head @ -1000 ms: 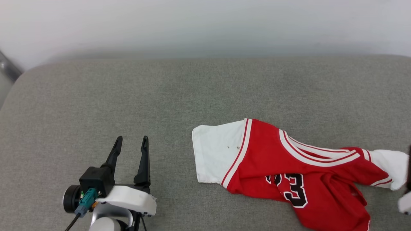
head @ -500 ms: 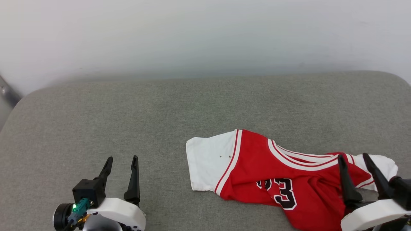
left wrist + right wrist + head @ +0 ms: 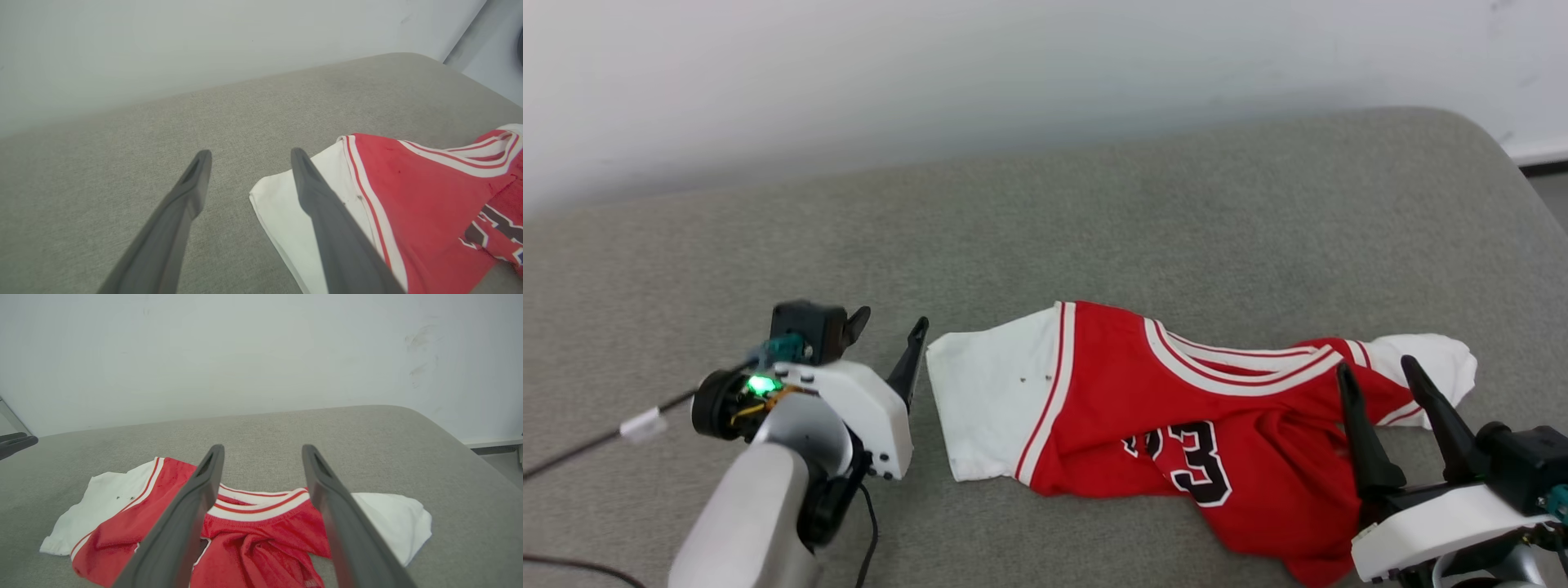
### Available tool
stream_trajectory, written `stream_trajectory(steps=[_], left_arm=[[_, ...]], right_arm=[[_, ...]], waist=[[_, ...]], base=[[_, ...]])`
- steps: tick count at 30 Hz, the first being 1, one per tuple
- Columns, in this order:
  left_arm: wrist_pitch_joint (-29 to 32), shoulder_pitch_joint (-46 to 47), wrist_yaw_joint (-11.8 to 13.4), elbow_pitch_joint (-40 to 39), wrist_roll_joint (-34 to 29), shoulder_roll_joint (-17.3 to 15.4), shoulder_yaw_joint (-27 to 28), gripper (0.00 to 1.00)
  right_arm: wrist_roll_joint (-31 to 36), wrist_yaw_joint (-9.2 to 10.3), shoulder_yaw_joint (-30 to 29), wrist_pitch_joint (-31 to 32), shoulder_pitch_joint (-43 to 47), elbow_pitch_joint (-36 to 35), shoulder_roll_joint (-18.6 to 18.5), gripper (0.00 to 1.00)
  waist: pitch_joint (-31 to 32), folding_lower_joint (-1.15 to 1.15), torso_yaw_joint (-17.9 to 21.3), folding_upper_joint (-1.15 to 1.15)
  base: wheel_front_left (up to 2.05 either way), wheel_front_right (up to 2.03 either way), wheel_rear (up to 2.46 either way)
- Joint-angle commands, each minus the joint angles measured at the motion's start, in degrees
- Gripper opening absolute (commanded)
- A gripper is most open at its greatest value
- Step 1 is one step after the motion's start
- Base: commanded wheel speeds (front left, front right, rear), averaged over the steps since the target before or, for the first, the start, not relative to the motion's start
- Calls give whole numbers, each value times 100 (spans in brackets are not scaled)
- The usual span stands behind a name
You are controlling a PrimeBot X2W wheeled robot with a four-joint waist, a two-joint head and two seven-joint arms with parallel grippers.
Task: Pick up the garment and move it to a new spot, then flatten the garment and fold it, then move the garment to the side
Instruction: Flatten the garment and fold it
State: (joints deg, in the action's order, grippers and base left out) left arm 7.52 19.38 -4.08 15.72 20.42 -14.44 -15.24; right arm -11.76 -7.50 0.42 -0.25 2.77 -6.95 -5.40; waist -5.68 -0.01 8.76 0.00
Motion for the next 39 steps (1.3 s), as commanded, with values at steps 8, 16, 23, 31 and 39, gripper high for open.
stream_trajectory(steps=[8,16,23,31,39], left_arm=[[1841,1039,-302,784,529,-442,-452,100],[3204,1336,-341,1051,1140,-709,-1176,100],[3599,1115,-370,1008,1566,-776,-1768,0],[2233,969,151,700,1259,-836,-1357,0],[1286,463,699,-119,1127,-892,-1016,0]], right_arm=[[-194,2,122,-150,-275,243,72,100],[-387,2,144,-326,-529,490,104,100],[-532,2,49,-370,-619,720,93,100],[-876,2,-188,-24,-599,946,-222,100],[-1473,2,-743,777,-624,1323,-646,100]], waist=[[-739,1,433,0],[-1162,1,560,0],[-1195,1,546,0],[-877,1,294,0],[-640,1,-32,0]], base=[[0,0,0],[0,0,0],[0,0,0],[0,0,0],[0,0,0]])
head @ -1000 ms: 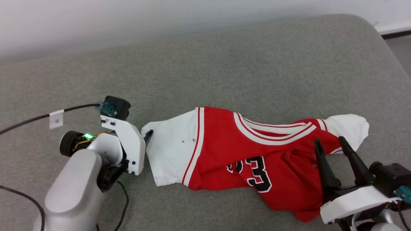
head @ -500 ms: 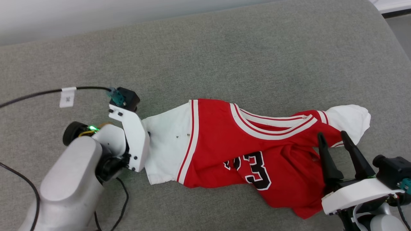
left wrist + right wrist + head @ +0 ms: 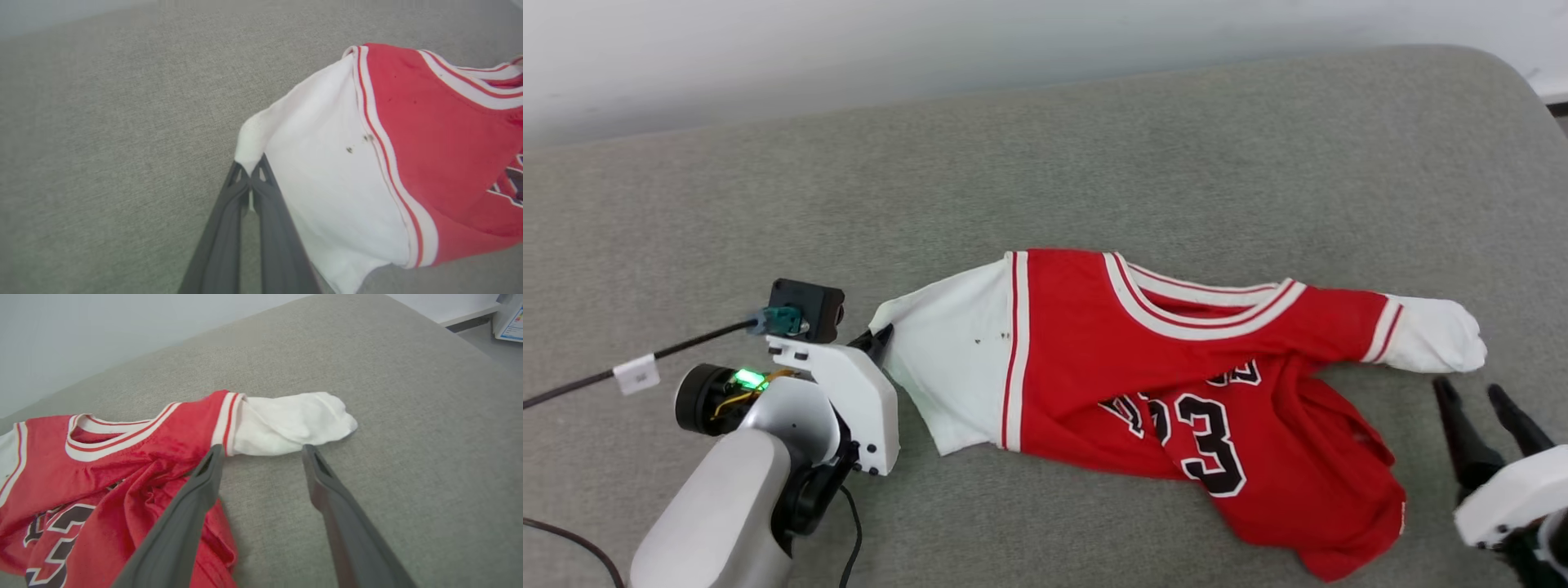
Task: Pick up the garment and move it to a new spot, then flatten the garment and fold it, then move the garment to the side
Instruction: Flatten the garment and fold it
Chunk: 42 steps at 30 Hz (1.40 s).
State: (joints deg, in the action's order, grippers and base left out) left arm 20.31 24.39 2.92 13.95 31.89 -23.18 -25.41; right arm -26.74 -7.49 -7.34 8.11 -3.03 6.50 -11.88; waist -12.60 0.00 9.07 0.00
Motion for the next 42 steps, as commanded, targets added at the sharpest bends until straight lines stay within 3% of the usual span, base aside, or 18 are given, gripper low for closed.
stream_trajectory(steps=[1,8,14,22,23,24,25,33,42], left_arm=[[-69,-101,50,-88,-40,-38,32,0],[-187,-279,226,-899,-161,-94,7,0],[-193,37,268,-1328,-319,-75,-82,0],[-210,154,264,-1455,-374,-69,-130,0],[-215,160,259,-1448,-363,-64,-134,0],[-219,164,255,-1434,-353,-64,-137,0],[-228,165,256,-1420,-345,-64,-138,0],[-403,95,265,-1300,-304,-117,-61,0],[-841,411,463,-1126,-402,-278,324,0]], right_arm=[[-78,0,-70,117,-93,59,-67,100],[-552,0,-685,1622,-766,832,-650,100],[-718,0,-670,2823,-1770,1549,-1037,100],[-808,0,-479,3701,-2031,2404,-786,100],[-829,0,-442,3792,-2022,2467,-734,87],[-837,-2,-408,3860,-2011,2504,-697,35],[-863,-6,-393,3908,-2018,2526,-672,2],[-812,-6,-394,3750,-2174,2014,-1081,0],[-376,0,-140,3304,-2391,837,-1436,0]], waist=[[57,0,-105,0],[-133,0,-362,0],[-654,0,-582,0],[-856,0,-685,0],[-863,0,-691,0],[-864,0,-693,0],[-859,0,-693,0],[-562,0,-626,0],[134,0,-530,0]], base=[[0,0,0],[0,0,0],[0,0,0],[0,0,0],[0,0,0],[0,0,0],[0,0,0],[0,0,0],[0,0,0]])
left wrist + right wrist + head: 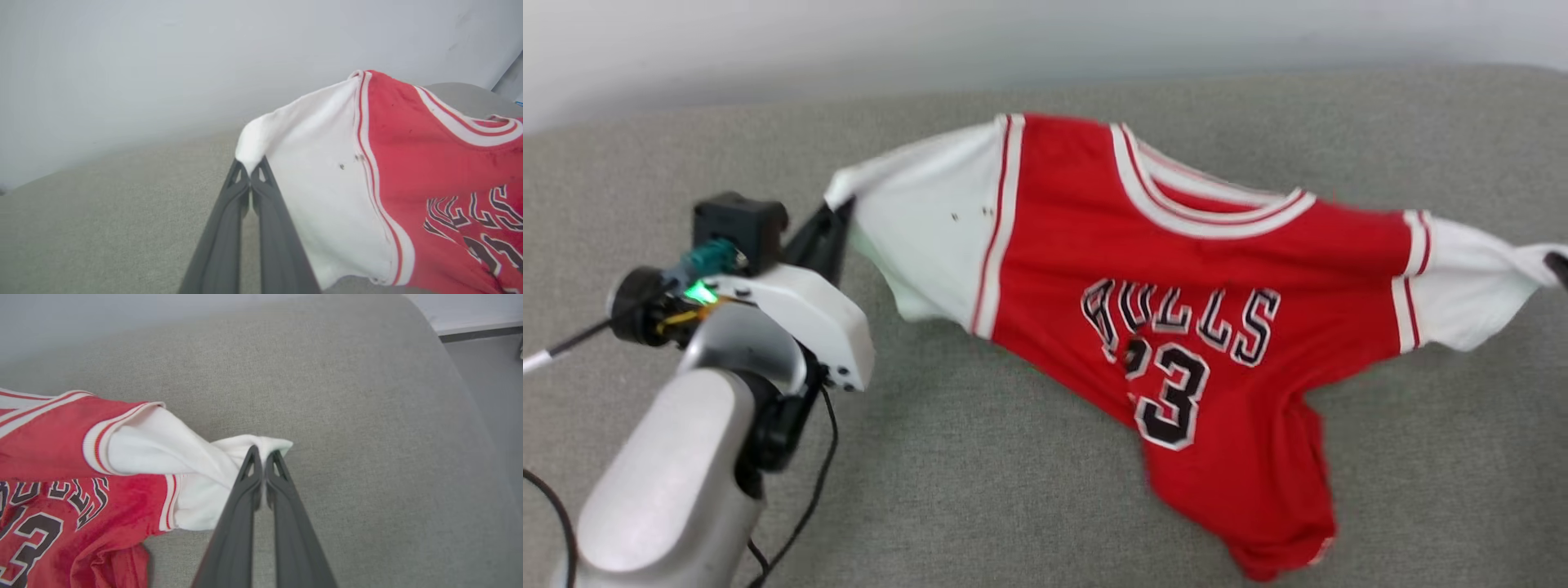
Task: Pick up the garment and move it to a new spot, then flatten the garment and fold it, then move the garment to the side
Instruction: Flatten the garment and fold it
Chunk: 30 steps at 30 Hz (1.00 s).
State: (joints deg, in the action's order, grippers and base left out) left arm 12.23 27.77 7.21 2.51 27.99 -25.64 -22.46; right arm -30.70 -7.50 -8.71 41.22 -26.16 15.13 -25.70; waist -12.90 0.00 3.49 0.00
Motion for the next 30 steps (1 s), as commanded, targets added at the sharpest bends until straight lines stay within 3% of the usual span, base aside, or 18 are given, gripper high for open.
stream_trajectory(steps=[1,7,13,21,30], left_arm=[[-71,148,34,65,-17,-60,82,0],[-338,850,-87,551,96,-6,319,0],[-559,1921,-245,1329,167,125,494,0],[-993,3677,-393,2287,23,143,650,0],[-1524,5521,-470,2647,-223,76,758,0]], right_arm=[[62,2,20,-18,-138,-123,-43,0],[386,2,239,-19,-713,-326,-157,0],[584,2,509,-294,-1691,-173,-230,0],[752,2,739,-1282,-3463,270,-293,0],[954,2,1025,-2574,-5227,812,-365,0]], waist=[[237,0,33,0],[479,0,-12,0],[340,0,-42,0],[-492,0,-13,0],[-1574,0,168,0]], base=[[0,0,0],[0,0,0],[0,0,0],[0,0,0],[0,0,0]])
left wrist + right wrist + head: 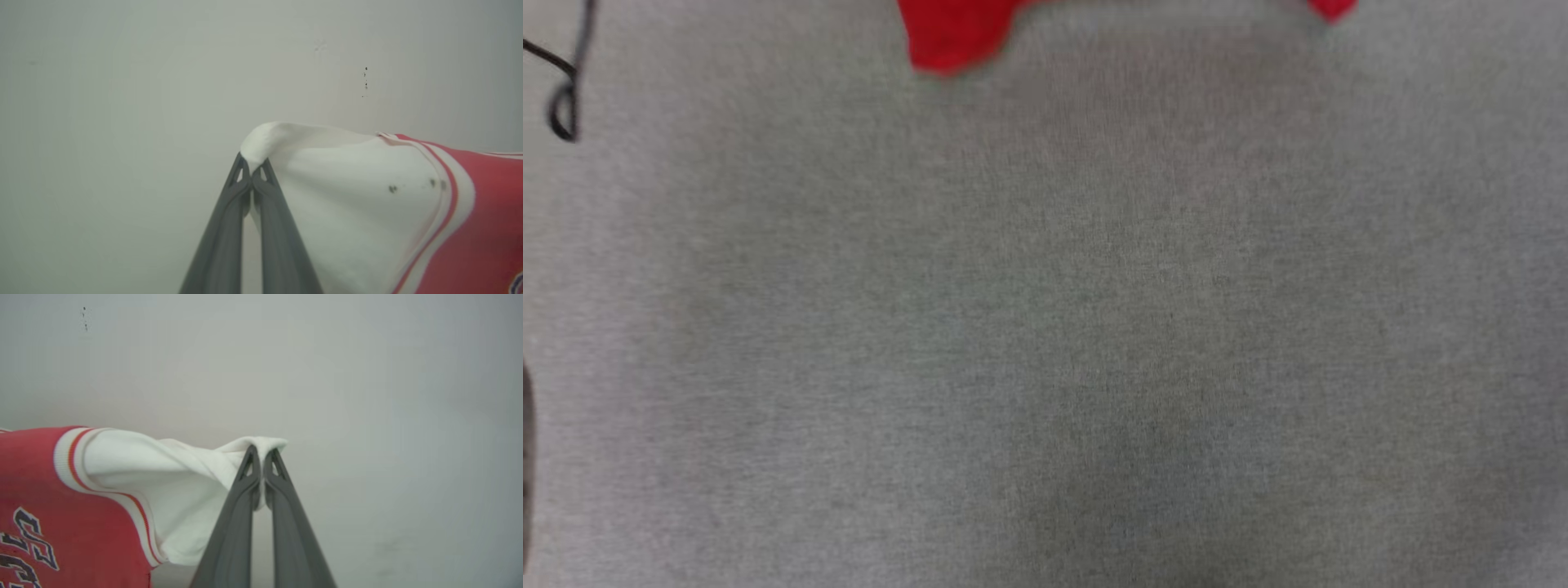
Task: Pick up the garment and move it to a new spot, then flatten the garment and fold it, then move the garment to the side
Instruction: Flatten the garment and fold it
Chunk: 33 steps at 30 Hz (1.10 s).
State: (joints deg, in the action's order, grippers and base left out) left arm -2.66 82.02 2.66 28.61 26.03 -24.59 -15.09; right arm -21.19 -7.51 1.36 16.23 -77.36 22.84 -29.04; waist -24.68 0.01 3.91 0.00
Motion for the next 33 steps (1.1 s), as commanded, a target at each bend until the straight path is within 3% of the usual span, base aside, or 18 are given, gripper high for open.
stream_trajectory(steps=[1,10,21,27,33], left_arm=[[-102,276,-28,40,-53,-35,27,0],[-294,1028,28,29,-137,-133,72,0],[-589,870,36,305,59,-32,182,0],[-906,352,-80,574,344,105,318,0],[-1222,-1686,-296,299,805,296,678,0]], right_arm=[[-26,4,78,-205,-248,76,-32,0],[-399,4,562,-964,-1028,394,8,0],[-811,4,1180,-1410,-1091,906,109,0],[-1151,4,1544,-1563,-658,1127,12,0],[-1655,4,1940,-1689,1094,744,-269,0]], waist=[[-508,-1,153,0],[-1413,-1,347,0],[-1972,-1,361,0],[-1816,-1,234,0],[-844,-1,30,0]], base=[[0,0,0],[0,0,0],[0,0,0],[0,0,0],[0,0,0]])
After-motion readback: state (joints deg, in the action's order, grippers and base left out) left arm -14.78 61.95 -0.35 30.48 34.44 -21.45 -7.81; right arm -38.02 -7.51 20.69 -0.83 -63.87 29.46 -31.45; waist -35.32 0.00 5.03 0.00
